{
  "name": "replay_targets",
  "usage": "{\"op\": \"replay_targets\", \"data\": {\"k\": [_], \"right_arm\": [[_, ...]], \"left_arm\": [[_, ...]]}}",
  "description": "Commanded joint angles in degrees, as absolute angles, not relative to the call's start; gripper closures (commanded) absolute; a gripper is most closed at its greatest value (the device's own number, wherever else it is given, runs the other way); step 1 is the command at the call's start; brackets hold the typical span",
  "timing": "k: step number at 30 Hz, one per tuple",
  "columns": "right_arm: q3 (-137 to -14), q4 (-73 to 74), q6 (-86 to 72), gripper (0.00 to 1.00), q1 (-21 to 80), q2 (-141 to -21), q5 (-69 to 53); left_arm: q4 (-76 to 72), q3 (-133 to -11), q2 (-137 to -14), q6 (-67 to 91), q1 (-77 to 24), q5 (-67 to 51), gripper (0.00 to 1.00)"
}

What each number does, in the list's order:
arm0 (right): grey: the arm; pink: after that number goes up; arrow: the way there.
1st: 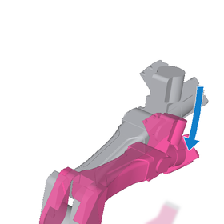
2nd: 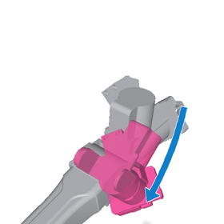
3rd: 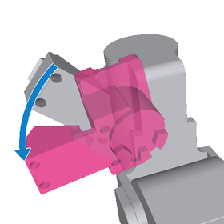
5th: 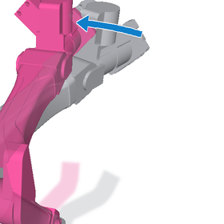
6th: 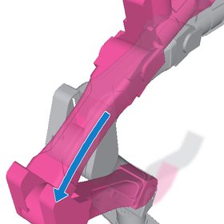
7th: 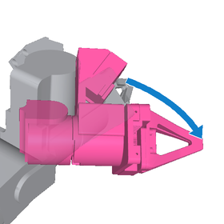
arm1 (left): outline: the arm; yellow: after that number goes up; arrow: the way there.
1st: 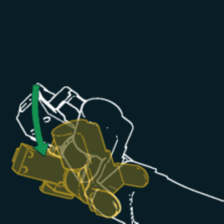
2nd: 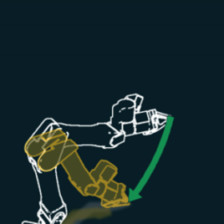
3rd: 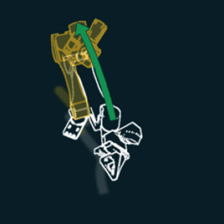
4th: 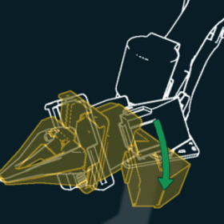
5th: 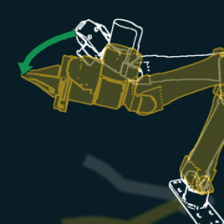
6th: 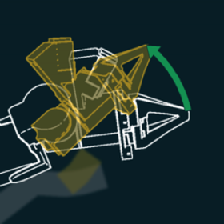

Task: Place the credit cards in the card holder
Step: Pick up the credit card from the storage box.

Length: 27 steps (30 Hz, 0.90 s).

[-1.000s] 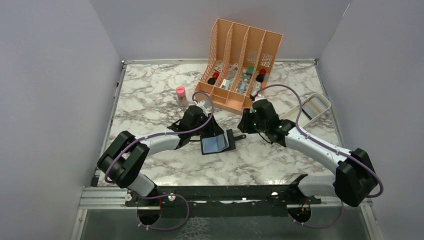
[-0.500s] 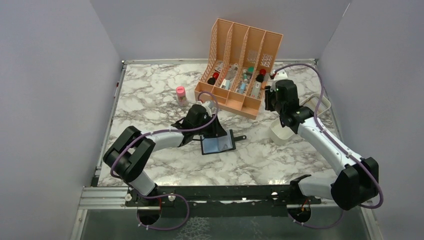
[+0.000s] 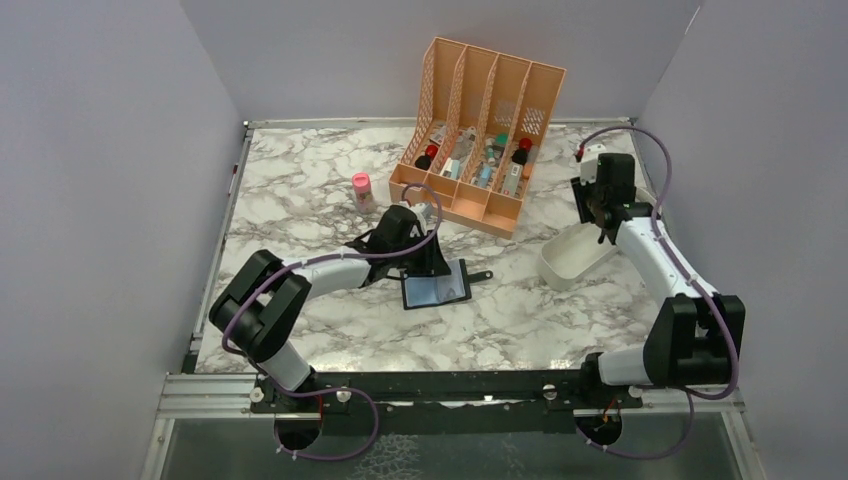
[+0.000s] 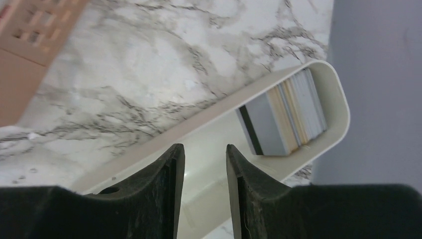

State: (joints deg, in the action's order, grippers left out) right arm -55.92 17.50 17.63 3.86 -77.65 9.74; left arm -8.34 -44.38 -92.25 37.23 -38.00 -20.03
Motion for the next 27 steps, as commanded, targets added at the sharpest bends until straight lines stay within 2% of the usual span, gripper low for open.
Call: {"op": "replay_targets", "data": {"k": [1,11,14,21,24,27], "right_arm": [[-60.9,23.4,24.0,0.58,-1.6,-80.7,6.4],[-60.4,21.8,28.0,0.53,-8.2,-85.9,7.5],[-60.0,19.5,29.1,0.51,-8.7,-88.1,11.5],[-65.3,20.0,31.6,0.49,-10.3,-94.7,12.2],[-66.7,20.0,32.8,0.48,-10.8,-96.3,11.9],[-66.5,18.0,35.2,0.46,-11.2,-97.5,15.8]], "left_arm": [[-0.2,-48.0,-88.6,33.7,-38.2,-18.8,0.60],[12.9,-51.5,-81.0,26.7,-38.2,-19.9,0.53],[14.1,-50.6,-79.5,23.2,-38.2,-21.6,0.50],[14.9,-50.9,-76.4,19.7,-38.1,-23.0,0.45],[16.7,-51.4,-75.2,17.4,-38.1,-22.3,0.39],[17.4,-51.3,-74.5,15.8,-38.1,-21.4,0.23]]}}
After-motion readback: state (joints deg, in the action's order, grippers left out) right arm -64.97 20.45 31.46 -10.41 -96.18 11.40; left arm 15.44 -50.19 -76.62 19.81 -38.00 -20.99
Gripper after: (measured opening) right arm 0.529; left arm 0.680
